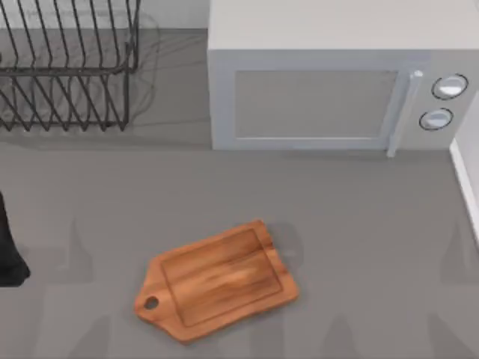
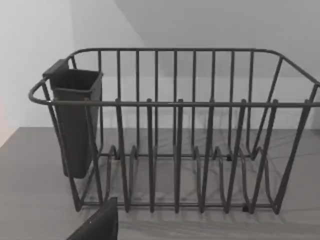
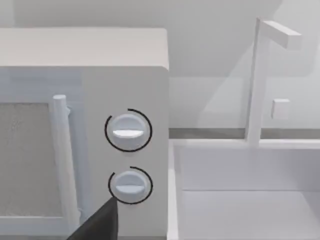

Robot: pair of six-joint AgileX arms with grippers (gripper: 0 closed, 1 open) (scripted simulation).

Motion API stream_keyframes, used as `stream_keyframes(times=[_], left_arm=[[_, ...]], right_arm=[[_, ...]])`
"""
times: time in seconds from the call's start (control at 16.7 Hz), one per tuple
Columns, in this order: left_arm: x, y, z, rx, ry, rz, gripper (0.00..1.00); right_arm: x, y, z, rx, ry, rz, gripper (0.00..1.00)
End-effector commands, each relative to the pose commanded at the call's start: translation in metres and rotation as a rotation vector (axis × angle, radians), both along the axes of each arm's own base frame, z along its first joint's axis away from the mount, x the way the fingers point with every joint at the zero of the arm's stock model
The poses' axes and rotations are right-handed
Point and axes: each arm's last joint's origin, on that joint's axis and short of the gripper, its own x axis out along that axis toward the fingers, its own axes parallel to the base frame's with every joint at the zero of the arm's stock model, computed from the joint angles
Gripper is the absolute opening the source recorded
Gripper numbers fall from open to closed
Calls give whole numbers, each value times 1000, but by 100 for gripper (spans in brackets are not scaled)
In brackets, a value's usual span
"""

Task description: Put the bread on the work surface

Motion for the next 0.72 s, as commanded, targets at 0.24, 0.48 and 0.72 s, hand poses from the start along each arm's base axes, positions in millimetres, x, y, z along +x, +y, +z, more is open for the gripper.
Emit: stream_keyframes(times=[0.24,0.48,0.72], left_arm=[[0,1,5,18,28,8,100],[7,5,29,113,198,30,100],[35,12,55,243,519,13,100]], right_arm=[[0,0,0,0,0,0,100],[0,0,0,0,0,0,100],[0,0,0,0,0,0,100]])
